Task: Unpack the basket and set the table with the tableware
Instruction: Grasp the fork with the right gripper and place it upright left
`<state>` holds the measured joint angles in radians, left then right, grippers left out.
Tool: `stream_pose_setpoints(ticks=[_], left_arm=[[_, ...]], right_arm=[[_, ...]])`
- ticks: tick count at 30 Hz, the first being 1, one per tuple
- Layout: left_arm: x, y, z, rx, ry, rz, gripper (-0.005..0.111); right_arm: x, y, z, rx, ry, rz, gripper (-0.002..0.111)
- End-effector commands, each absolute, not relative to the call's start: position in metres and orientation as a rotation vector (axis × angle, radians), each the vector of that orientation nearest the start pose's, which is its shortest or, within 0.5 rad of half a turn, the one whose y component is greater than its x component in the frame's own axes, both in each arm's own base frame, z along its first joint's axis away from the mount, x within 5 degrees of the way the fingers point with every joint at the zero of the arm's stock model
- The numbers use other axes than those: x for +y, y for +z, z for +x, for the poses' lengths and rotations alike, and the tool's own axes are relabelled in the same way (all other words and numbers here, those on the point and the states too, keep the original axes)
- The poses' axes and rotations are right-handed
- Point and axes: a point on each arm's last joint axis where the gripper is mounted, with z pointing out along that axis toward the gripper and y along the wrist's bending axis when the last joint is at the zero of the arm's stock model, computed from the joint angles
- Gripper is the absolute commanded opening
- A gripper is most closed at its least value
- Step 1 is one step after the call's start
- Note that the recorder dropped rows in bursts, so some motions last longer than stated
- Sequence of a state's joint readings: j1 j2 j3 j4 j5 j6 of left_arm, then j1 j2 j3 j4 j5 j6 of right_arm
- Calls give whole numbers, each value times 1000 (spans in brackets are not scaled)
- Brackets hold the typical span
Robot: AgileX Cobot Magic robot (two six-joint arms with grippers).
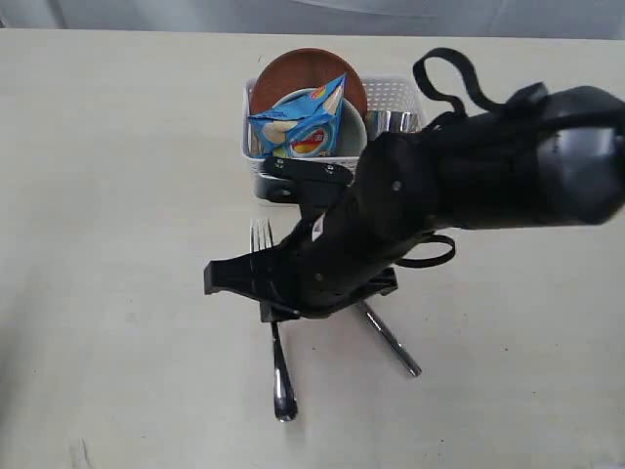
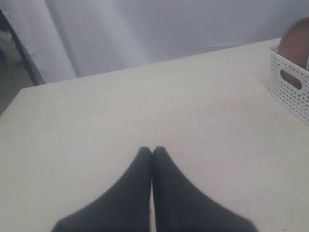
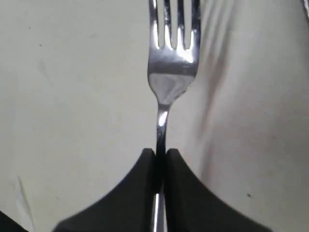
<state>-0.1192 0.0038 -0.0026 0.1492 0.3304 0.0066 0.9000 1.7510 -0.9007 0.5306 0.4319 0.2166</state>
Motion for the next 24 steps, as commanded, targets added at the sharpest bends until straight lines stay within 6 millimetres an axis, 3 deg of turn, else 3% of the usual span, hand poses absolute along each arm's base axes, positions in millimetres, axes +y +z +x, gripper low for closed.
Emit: stream_pose_setpoints(ticks=[1, 9, 16, 24], left_arm=[[-2, 185, 54, 1788, 57, 210, 0], [-2, 185, 54, 1788, 57, 210, 0], [-2, 185, 54, 1788, 57, 210, 0], [-2, 185, 54, 1788, 57, 210, 0]], right_arm=[[285, 151, 191, 2871, 753, -323, 0], [293, 123, 199, 2877, 754, -114, 0], [293, 117, 197, 2899, 731, -173, 0], [307, 122, 191, 2859, 794, -133, 24]])
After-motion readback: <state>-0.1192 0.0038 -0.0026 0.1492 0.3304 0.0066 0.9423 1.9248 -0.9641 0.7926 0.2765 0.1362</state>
